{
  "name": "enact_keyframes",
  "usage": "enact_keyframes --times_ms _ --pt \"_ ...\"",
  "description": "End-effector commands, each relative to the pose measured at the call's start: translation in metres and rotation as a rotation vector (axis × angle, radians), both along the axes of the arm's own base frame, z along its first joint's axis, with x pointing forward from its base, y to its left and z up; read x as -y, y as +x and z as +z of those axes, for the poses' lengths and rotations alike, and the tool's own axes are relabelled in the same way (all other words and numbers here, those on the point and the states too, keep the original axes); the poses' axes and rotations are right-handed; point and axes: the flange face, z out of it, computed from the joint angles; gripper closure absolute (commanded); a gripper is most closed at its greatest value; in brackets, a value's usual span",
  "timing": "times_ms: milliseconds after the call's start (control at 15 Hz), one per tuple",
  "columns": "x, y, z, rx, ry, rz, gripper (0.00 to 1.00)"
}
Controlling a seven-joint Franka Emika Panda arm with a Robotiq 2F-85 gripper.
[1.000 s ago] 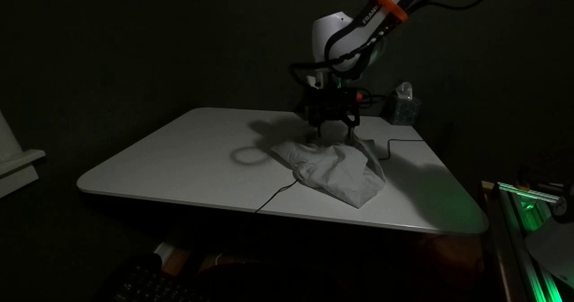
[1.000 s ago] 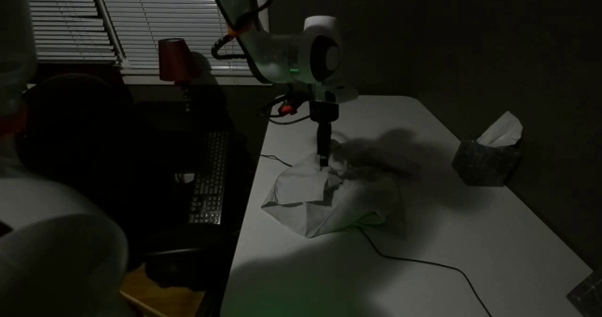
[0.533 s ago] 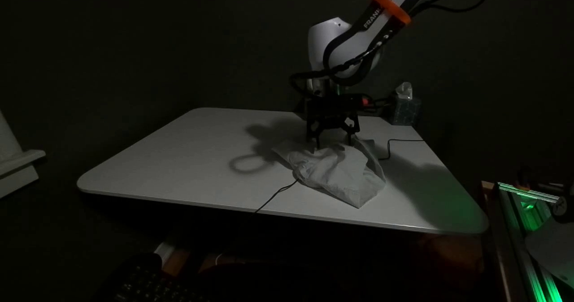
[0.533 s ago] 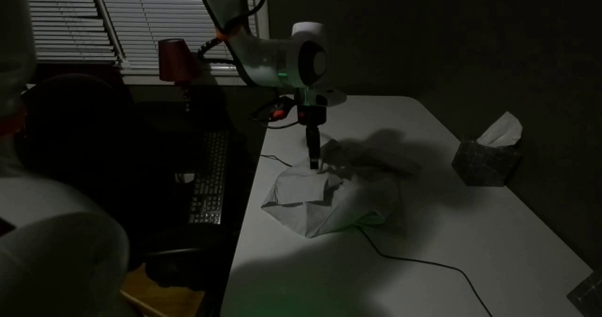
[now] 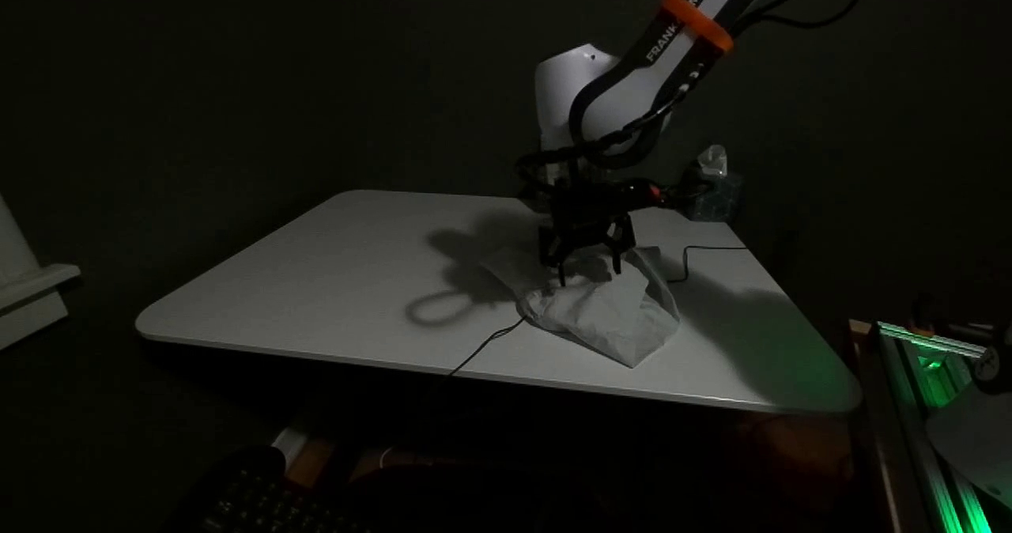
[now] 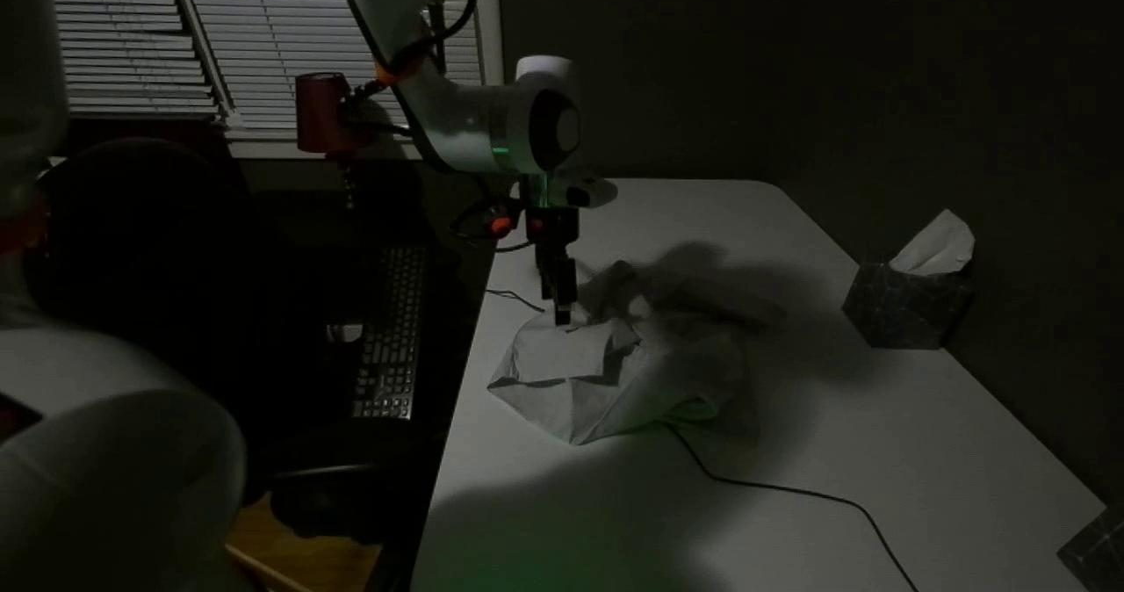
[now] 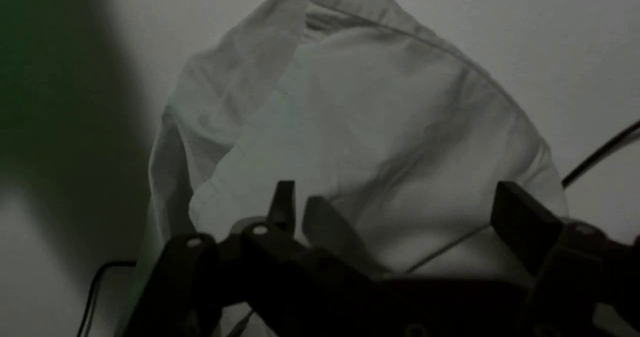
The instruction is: Fold the white cloth over itself
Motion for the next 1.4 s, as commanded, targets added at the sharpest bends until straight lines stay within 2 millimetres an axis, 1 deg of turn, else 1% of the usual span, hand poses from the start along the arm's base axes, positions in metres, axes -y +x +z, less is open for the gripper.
enact_keyframes --times_ms 0,200,400,733,800,867,1000,1133,1333 --pt "-0.022 -0.022 -0.011 -0.023 0.024 0.198 0.00" --pt "-0.035 -0.034 -0.027 -0.093 0.030 0.350 0.00" --pt "-0.043 -0.045 -0.042 -0.173 0.014 0.485 0.00" --pt "-0.055 -0.040 -0.067 -0.234 -0.118 0.642 0.00" --pt "-0.057 -0.039 -0.072 -0.247 -0.125 0.674 0.04" --pt "-0.060 -0.038 -0.077 -0.247 -0.143 0.700 0.26" --pt "-0.065 -0.036 -0.082 -0.251 -0.142 0.738 0.30" --pt "-0.069 -0.035 -0.083 -0.250 -0.139 0.745 0.45" --pt "-0.072 -0.030 -0.076 -0.226 -0.109 0.736 0.70"
